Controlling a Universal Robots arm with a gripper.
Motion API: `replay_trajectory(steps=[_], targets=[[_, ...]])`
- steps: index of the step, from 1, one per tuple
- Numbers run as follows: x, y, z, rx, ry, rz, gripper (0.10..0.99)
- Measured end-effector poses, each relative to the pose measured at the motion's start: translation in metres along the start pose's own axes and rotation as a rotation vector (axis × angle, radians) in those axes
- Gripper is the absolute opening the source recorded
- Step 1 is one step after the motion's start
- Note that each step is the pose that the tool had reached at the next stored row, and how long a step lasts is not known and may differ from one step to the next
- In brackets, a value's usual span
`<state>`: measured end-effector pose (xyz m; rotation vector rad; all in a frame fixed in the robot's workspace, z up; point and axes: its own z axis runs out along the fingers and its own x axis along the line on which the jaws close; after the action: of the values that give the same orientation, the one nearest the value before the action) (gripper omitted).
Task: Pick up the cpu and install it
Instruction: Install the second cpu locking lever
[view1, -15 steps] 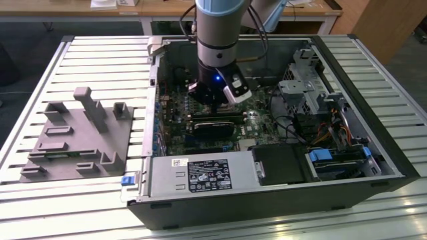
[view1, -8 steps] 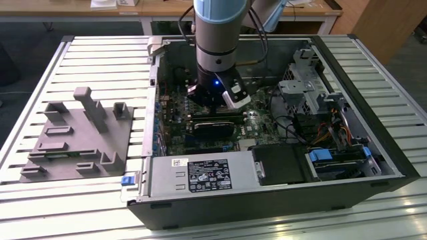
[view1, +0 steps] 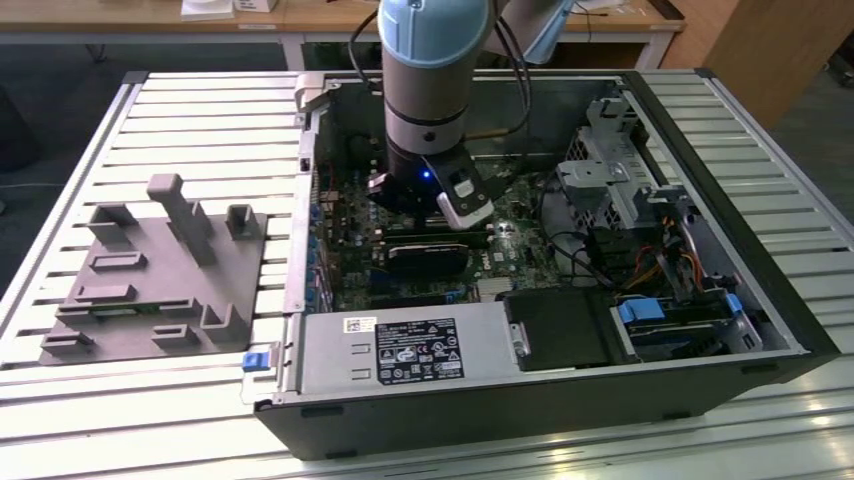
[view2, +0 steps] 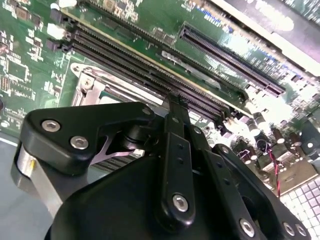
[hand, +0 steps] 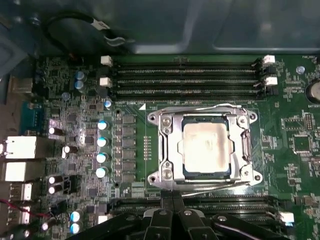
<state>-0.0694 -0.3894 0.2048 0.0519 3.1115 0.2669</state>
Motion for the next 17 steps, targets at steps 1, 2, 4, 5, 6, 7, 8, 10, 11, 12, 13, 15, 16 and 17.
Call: replay_trajectory(steps=[1,2,4,5,6,7,8,10,11,12,13,15,16,17], targets=[[0.0003,-0.0002,0.0008,-0.007,0.0001,0.0,0.106],[0.0004,-0.0005,0.0018,-0.013,0.0001,0.0,0.106],[0.0007,-0.0013,0.004,-0.021,0.0004,0.0,0.106],[0.0011,-0.0017,0.0049,-0.026,0.0006,0.001,0.106],[0.0015,-0.002,0.0055,-0.032,0.0007,0.001,0.106],[0.0023,-0.0023,0.006,-0.04,0.0011,0.001,0.106],[0.0032,-0.0026,0.0064,-0.047,0.0014,0.0,0.106],[0.0049,-0.0033,0.0075,-0.064,0.0021,0.0,0.106],[0.0058,-0.0037,0.0081,-0.07,0.0024,0.0,0.106],[0.0067,-0.0041,0.0088,-0.077,0.0026,0.0,0.106],[0.0079,-0.0044,0.0095,-0.081,0.0028,-0.001,0.106],[0.0104,-0.0049,0.0108,-0.091,0.0032,-0.001,0.106],[0.0115,-0.0051,0.0115,-0.096,0.0034,-0.002,0.106],[0.0124,-0.0052,0.012,-0.1,0.0037,-0.002,0.106]])
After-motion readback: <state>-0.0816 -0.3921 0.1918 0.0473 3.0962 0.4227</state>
